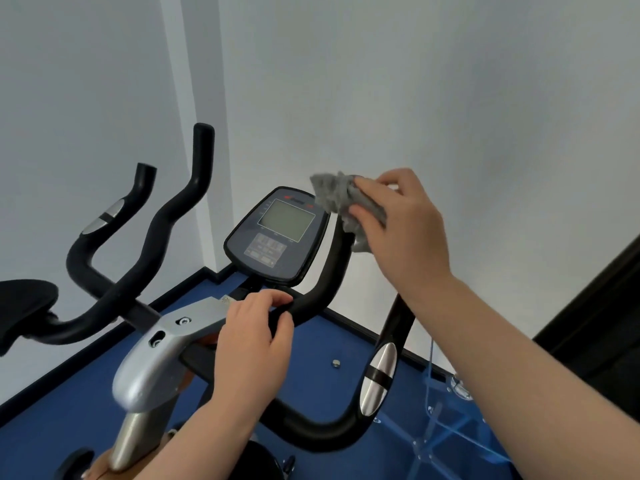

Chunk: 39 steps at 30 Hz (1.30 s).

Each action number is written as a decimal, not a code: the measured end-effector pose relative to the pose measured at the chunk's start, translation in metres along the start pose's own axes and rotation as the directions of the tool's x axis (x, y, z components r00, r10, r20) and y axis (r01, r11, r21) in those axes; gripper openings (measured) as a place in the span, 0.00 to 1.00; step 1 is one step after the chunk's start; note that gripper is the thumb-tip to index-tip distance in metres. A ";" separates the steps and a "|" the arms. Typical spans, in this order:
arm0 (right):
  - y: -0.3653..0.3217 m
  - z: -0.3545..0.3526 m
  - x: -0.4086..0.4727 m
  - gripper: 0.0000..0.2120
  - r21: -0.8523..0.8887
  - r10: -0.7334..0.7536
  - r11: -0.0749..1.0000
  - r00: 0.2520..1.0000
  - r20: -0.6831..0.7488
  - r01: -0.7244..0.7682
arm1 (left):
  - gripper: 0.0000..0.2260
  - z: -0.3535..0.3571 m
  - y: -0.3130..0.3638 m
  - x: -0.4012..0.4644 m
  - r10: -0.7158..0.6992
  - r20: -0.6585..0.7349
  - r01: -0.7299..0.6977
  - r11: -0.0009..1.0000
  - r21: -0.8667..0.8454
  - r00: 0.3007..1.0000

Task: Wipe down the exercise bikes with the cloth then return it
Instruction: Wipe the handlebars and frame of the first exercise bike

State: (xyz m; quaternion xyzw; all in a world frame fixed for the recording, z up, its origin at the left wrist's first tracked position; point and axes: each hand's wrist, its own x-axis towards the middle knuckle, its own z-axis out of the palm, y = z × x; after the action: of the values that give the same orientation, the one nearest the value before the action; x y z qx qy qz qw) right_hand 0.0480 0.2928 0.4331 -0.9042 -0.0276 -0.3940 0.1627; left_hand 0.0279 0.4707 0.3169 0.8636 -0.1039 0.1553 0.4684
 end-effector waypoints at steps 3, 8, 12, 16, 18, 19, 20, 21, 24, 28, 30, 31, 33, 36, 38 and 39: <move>0.002 0.021 -0.001 0.08 0.015 -0.002 1.000 0.987 0.158 0.000 | 0.08 -0.002 -0.001 -0.001 0.009 0.013 -0.008 1.000 -0.021 1.000; 0.007 0.041 -0.050 0.08 0.048 -0.049 0.998 0.968 0.246 0.038 | 0.09 -0.005 -0.008 -0.002 -0.024 0.025 0.026 0.997 -0.074 0.999; 0.010 0.027 -0.026 0.09 0.149 0.019 0.987 0.953 0.301 -0.067 | 0.08 -0.005 -0.006 -0.002 -0.046 0.015 0.046 0.997 -0.062 0.999; 0.002 0.038 -0.036 0.10 0.168 0.156 0.965 0.957 0.245 -0.200 | 0.09 -0.003 -0.005 -0.001 -0.061 0.005 0.061 0.997 -0.053 0.998; -0.008 0.046 -0.060 0.10 0.129 0.163 0.972 0.961 0.223 -0.195 | 0.08 -0.004 -0.004 -0.002 -0.063 0.000 0.063 0.997 -0.043 0.998; -0.011 0.046 -0.068 0.10 0.106 0.114 0.984 0.966 0.232 -0.142 | 0.08 -0.004 -0.004 -0.002 -0.063 -0.005 0.063 0.997 -0.041 0.998; -0.012 0.045 -0.071 0.09 0.104 0.063 0.990 0.964 0.259 -0.093 | 0.08 -0.004 -0.004 -0.002 -0.064 -0.006 0.064 0.997 -0.042 0.998; -0.010 0.040 -0.068 0.09 0.122 0.034 0.990 0.955 0.293 -0.073 | 0.08 -0.004 -0.004 -0.002 -0.068 -0.002 0.068 0.997 -0.045 0.998; 0.001 0.030 -0.044 0.09 0.151 0.023 0.986 0.960 0.279 -0.067 | 0.08 -0.003 -0.006 -0.001 -0.094 0.006 0.094 0.994 -0.052 0.996; -0.010 0.037 -0.061 0.11 0.071 0.109 0.989 0.970 0.218 -0.128 | 0.07 -0.002 -0.008 0.001 -0.168 -0.019 0.165 0.981 -0.103 0.986; -0.031 0.043 -0.089 0.09 0.064 0.050 0.996 0.977 0.208 -0.064 | 0.07 -0.005 -0.009 0.001 -0.217 -0.047 0.206 0.963 -0.176 0.975; -0.038 0.045 -0.100 0.09 0.075 0.017 0.997 0.975 0.220 -0.034 | 0.07 -0.008 -0.008 0.001 -0.245 -0.065 0.226 0.950 -0.213 0.967; -0.038 0.042 -0.100 0.09 0.143 0.012 0.988 0.963 0.270 -0.053 | 0.08 -0.017 -0.005 -0.003 -0.299 -0.104 0.262 0.926 -0.270 0.949; -0.017 0.031 -0.071 0.09 0.203 0.045 0.973 0.952 0.302 -0.111 | 0.07 -0.038 -0.003 -0.023 -0.283 -0.134 0.245 0.938 -0.244 0.950; -0.007 0.031 -0.060 0.10 0.135 0.087 0.983 0.958 0.273 -0.128 | 0.08 -0.053 -0.005 -0.043 -0.255 -0.141 0.231 0.958 -0.167 0.957; -0.010 0.033 -0.062 0.10 0.086 0.105 0.987 0.956 0.273 -0.133 | 0.08 -0.058 -0.008 -0.053 -0.261 -0.143 0.245 0.962 -0.123 0.955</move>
State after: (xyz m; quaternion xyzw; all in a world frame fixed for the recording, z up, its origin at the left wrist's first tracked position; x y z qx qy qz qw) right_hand 0.0266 0.3172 0.3702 -0.9394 -0.0151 -0.2559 0.2278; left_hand -0.0287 0.5258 0.3208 0.8293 0.0370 0.1561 0.5353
